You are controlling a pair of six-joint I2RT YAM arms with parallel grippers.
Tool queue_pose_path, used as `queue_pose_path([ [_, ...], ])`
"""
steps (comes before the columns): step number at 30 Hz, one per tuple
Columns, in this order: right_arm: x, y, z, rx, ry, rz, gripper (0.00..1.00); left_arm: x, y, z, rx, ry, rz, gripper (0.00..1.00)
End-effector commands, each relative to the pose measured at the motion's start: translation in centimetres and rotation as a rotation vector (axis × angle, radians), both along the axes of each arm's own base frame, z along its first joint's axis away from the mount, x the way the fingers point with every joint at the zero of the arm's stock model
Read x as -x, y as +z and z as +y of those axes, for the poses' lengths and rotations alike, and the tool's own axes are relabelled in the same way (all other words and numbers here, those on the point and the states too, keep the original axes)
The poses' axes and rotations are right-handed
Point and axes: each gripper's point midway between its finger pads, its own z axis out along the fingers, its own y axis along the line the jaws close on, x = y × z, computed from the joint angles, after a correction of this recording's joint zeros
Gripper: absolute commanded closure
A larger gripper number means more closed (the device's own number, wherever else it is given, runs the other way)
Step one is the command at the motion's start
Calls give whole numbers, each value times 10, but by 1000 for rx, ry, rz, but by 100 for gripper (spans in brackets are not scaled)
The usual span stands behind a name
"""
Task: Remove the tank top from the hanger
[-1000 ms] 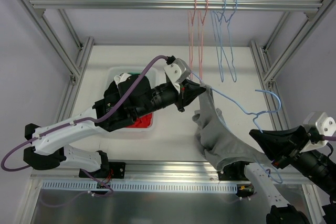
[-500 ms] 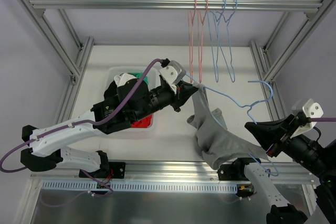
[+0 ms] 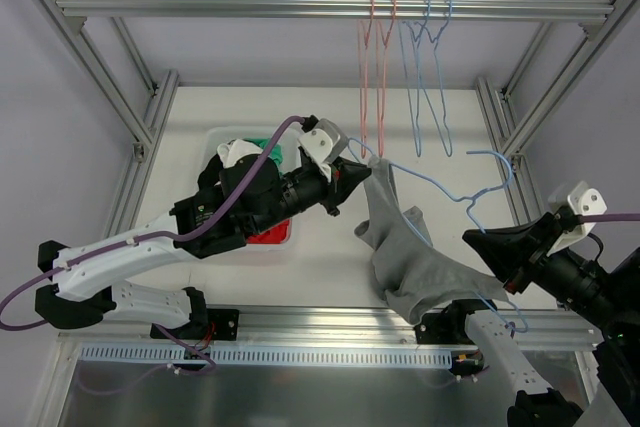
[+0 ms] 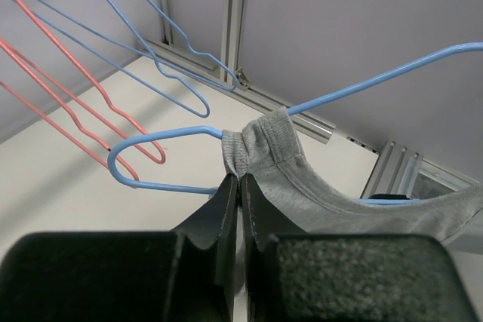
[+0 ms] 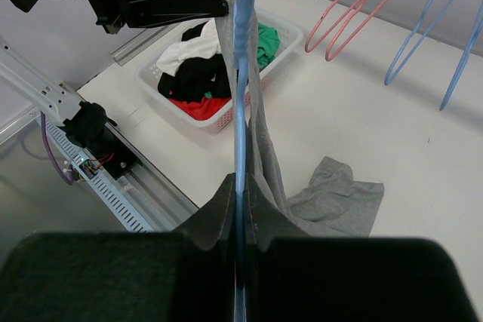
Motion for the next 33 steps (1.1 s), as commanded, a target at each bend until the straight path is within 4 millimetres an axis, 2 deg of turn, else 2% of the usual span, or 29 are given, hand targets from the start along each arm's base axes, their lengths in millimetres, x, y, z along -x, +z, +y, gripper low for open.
queue_pose_path([
  [1, -8, 13, 2, -2, 15, -66, 100, -4, 15, 3, 62, 44, -10, 100],
  [2, -9, 9, 3, 2, 17, -54, 100, -9, 16, 9, 80, 89, 8, 100],
  [3, -10, 7, 3, 9, 25, -54, 100, -26, 16, 26, 96, 223, 25, 100],
  [6, -8, -9, 6, 25, 61, -32, 100, -47, 18, 69, 171, 458, 77, 100],
  [7, 0, -13, 7, 39, 85, -62, 100, -55, 17, 95, 206, 576, 92, 100],
  [9, 4, -25, 11, 52, 126, -63, 100, -58, 13, 117, 222, 661, 98, 100],
  [10, 12, -27, 12, 66, 153, -97, 100, -57, 18, 134, 255, 695, 101, 100],
  [14, 37, -23, 22, 72, 297, -187, 100, -53, 17, 158, 290, 725, 107, 100],
  [15, 38, -16, 22, 72, 300, -232, 100, -52, 12, 157, 281, 711, 107, 100],
  [17, 44, -6, 22, 51, 296, -298, 100, -43, 14, 151, 295, 613, 106, 100],
  [18, 42, 10, 23, 36, 288, -383, 100, -40, 9, 146, 284, 576, 107, 100],
  [19, 37, 12, 23, 23, 277, -404, 100, -36, 10, 145, 288, 543, 104, 100],
  [20, 40, 19, 21, -10, 248, -430, 100, -26, 11, 131, 278, 435, 94, 100],
  [21, 30, 38, 14, -32, 169, -511, 100, -19, 10, 122, 264, 367, 79, 100],
  [22, 21, 43, 10, -54, 123, -526, 100, -10, 10, 115, 247, 291, 55, 100],
  [23, 17, 69, 2, -132, 41, -593, 100, 15, 10, 92, 223, 98, 33, 100],
  [24, 13, 82, 0, -190, 18, -614, 100, 31, 1, 79, 186, -12, 21, 100],
  [25, -8, 81, 0, -259, -9, -594, 100, 46, -1, 67, 181, -120, 1, 100],
  [26, -16, 90, -1, -345, -21, -607, 100, 62, -9, 56, 162, -223, -1, 100],
  [27, 3, 135, -4, -539, 22, -745, 100, 87, -34, 42, 117, -379, 19, 100],
  [29, 7, 161, -13, -726, 67, -932, 100, 96, -59, 25, 106, -454, 69, 100],
  [30, -5, 172, -29, -837, -3, -951, 100, 96, -90, 18, 61, -452, 118, 100],
  [31, -8, 178, -38, -892, -38, -979, 100, 88, -111, 10, 40, -406, 180, 100],
  [32, -13, 181, -48, -917, -93, -1007, 100, 82, -121, 6, 46, -378, 197, 100],
  [33, -18, 183, -62, -949, -173, -1041, 100, 78, -147, 5, 14, -351, 232, 100],
])
